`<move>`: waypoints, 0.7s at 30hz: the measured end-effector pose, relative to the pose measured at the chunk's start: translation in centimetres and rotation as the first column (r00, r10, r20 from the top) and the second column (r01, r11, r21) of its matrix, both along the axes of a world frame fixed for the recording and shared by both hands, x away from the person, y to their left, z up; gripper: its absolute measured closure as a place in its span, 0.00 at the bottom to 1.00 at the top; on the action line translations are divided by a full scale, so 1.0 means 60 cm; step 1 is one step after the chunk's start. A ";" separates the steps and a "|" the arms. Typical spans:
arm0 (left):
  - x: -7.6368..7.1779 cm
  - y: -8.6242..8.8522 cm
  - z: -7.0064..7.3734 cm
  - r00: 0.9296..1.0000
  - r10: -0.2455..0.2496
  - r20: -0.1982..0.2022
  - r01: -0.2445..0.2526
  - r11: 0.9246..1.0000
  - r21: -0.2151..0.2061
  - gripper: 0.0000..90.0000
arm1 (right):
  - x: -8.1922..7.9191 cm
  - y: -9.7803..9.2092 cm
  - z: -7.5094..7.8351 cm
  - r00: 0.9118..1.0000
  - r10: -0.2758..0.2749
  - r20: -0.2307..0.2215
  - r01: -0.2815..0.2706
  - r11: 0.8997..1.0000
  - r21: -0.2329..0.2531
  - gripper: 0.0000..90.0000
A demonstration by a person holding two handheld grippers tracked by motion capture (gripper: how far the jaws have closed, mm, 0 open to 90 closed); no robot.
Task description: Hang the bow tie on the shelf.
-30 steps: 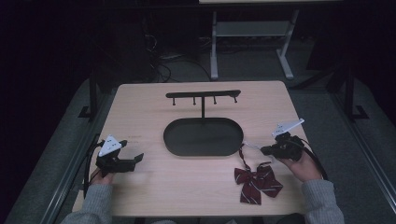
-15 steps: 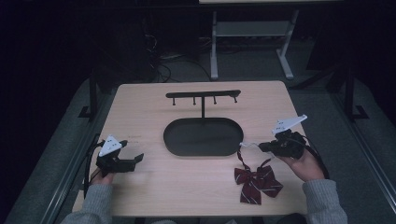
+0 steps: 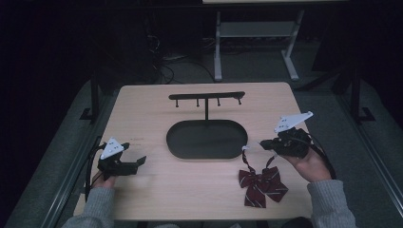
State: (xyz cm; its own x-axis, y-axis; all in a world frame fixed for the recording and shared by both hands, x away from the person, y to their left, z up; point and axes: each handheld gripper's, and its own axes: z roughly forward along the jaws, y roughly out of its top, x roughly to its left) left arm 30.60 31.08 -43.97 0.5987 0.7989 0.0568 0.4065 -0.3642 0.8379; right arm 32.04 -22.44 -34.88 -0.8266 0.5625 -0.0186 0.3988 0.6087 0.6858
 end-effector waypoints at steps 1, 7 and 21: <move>0.000 0.000 0.000 1.000 0.000 -0.002 0.000 1.000 0.000 0.14 | -0.001 0.001 0.004 1.000 -0.002 0.003 0.002 1.000 -0.001 0.99; 0.000 0.000 0.000 1.000 -0.001 -0.003 0.001 1.000 0.003 0.14 | -0.007 0.007 0.026 1.000 0.008 0.030 -0.008 1.000 0.005 0.99; 0.000 0.001 0.001 1.000 0.002 -0.001 -0.002 1.000 -0.007 0.14 | -0.005 0.026 0.075 0.996 0.030 0.088 -0.031 1.000 0.004 0.99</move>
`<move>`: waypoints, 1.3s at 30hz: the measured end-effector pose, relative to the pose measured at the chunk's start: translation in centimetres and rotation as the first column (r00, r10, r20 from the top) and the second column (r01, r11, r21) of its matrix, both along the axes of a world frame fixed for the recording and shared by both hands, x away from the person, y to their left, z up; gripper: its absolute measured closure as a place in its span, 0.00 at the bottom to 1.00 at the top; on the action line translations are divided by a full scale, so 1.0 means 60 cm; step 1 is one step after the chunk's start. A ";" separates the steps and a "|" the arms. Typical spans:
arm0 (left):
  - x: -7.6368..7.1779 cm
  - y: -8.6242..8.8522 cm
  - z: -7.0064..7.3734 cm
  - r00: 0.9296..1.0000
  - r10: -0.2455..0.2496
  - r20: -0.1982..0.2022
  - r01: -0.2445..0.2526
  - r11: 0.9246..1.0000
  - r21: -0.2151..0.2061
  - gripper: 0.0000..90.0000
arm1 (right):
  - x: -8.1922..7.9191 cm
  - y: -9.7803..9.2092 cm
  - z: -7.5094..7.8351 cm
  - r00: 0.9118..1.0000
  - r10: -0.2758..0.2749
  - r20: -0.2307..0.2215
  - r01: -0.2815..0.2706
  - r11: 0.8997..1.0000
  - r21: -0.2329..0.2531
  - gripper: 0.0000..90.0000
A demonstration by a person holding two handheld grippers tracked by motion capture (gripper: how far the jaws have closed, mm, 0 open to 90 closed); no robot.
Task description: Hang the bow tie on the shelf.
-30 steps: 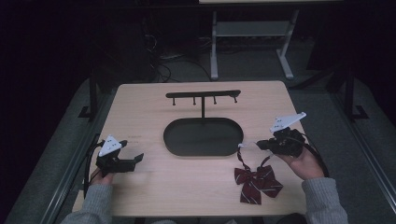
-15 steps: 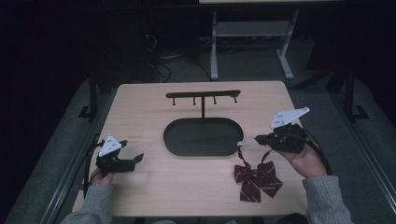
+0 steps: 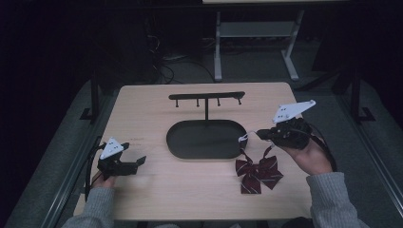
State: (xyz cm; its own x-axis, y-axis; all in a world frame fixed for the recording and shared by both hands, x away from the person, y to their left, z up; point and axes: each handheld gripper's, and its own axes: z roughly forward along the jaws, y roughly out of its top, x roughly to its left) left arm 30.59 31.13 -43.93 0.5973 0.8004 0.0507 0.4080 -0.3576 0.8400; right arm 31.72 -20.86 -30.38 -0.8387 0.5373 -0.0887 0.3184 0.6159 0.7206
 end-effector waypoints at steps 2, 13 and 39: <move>0.000 0.000 0.000 1.000 0.000 0.001 0.000 1.000 0.000 0.14 | 0.002 0.003 0.005 1.000 0.001 0.005 -0.001 1.000 -0.002 0.99; 0.000 0.001 0.001 1.000 0.002 -0.001 -0.002 1.000 -0.005 0.14 | 0.019 0.020 0.033 1.000 0.011 0.023 -0.011 1.000 0.012 0.99; 0.003 0.002 0.000 1.000 0.004 0.006 -0.004 1.000 -0.016 0.14 | 0.074 0.078 0.084 0.998 0.051 0.047 -0.051 0.999 0.012 0.99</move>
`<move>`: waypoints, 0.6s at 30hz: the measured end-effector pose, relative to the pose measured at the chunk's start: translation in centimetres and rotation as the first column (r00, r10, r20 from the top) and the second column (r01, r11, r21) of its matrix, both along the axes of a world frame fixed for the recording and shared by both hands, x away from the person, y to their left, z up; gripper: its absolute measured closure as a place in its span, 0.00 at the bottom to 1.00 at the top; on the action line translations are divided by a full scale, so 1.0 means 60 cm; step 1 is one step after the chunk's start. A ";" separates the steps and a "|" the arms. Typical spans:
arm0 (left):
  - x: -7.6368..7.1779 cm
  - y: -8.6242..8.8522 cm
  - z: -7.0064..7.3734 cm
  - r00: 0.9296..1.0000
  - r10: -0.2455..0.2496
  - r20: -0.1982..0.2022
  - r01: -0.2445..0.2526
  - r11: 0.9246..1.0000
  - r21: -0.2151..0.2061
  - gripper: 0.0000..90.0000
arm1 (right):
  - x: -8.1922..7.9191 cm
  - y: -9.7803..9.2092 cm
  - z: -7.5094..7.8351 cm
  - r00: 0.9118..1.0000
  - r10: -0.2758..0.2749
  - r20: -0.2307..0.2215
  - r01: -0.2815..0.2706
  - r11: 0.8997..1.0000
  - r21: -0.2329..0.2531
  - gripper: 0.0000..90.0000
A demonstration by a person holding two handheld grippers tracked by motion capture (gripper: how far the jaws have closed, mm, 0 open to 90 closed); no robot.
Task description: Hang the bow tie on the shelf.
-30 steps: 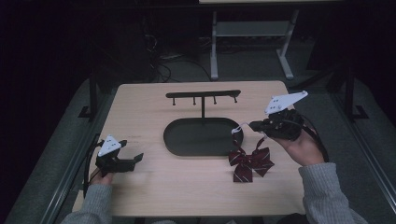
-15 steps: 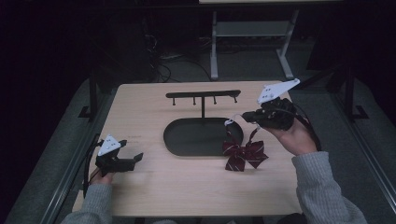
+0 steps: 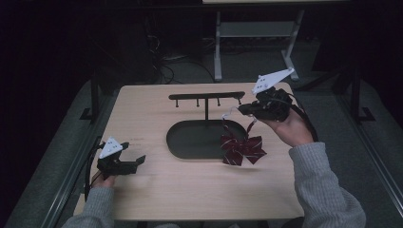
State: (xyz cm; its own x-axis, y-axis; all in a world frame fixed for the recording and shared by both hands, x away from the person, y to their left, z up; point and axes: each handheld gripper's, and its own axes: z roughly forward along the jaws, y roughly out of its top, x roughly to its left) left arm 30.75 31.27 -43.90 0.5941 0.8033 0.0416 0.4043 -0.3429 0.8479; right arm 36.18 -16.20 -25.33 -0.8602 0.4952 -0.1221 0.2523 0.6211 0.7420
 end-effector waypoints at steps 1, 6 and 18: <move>0.000 0.000 0.000 1.000 -0.001 -0.003 0.001 1.000 0.006 0.14 | 0.002 0.002 0.002 1.000 0.002 0.003 -0.002 1.000 0.001 0.99; -0.001 0.000 0.001 1.000 -0.004 -0.002 0.004 1.000 0.005 0.14 | 0.013 0.013 0.010 1.000 0.002 0.000 -0.002 1.000 0.003 0.99; -0.001 0.000 0.001 1.000 -0.003 0.003 0.003 1.000 0.004 0.14 | 0.046 0.037 0.022 1.000 0.009 -0.007 -0.009 1.000 0.018 0.99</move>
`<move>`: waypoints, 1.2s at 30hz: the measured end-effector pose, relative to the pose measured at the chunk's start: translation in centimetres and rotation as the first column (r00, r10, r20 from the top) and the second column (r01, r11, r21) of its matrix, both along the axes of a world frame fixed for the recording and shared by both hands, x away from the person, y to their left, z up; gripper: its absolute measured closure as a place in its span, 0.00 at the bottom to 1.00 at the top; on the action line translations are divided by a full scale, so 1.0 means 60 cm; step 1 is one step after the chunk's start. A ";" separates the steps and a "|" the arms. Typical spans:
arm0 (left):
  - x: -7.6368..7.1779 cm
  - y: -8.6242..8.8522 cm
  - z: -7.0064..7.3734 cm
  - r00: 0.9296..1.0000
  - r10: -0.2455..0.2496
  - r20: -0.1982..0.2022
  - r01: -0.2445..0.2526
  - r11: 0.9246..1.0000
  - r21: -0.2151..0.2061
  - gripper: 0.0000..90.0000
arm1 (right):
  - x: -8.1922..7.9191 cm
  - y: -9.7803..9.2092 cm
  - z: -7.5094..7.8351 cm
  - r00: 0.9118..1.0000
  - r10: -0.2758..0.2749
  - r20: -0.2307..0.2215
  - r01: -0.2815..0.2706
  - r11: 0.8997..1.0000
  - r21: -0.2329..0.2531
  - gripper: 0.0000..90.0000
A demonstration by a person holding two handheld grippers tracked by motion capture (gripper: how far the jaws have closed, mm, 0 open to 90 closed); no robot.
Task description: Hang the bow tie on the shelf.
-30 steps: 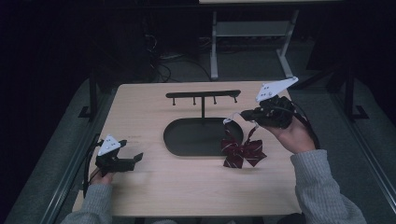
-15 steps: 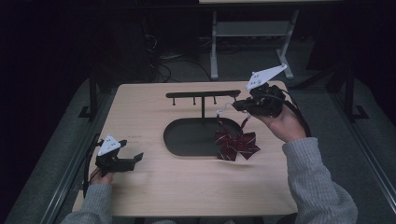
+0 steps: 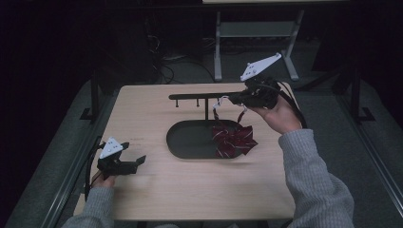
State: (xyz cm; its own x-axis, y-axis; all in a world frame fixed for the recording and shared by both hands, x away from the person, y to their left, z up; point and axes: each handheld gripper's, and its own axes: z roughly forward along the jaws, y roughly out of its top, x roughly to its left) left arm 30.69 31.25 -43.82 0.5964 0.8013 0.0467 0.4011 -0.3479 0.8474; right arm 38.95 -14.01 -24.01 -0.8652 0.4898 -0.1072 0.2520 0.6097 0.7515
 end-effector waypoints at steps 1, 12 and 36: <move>0.000 0.000 0.000 1.000 0.001 0.000 -0.001 1.000 -0.004 0.14 | 0.003 0.000 0.000 1.000 0.003 0.003 -0.003 1.000 -0.005 0.99; 0.000 0.002 0.000 1.000 0.004 0.000 -0.004 1.000 -0.008 0.14 | 0.028 0.011 0.020 1.000 -0.008 0.010 0.008 1.000 0.015 0.99; 0.000 0.000 0.000 1.000 -0.003 -0.008 0.003 1.000 -0.001 0.14 | 0.108 0.040 -0.034 0.996 -0.033 -0.077 0.034 0.999 0.010 0.99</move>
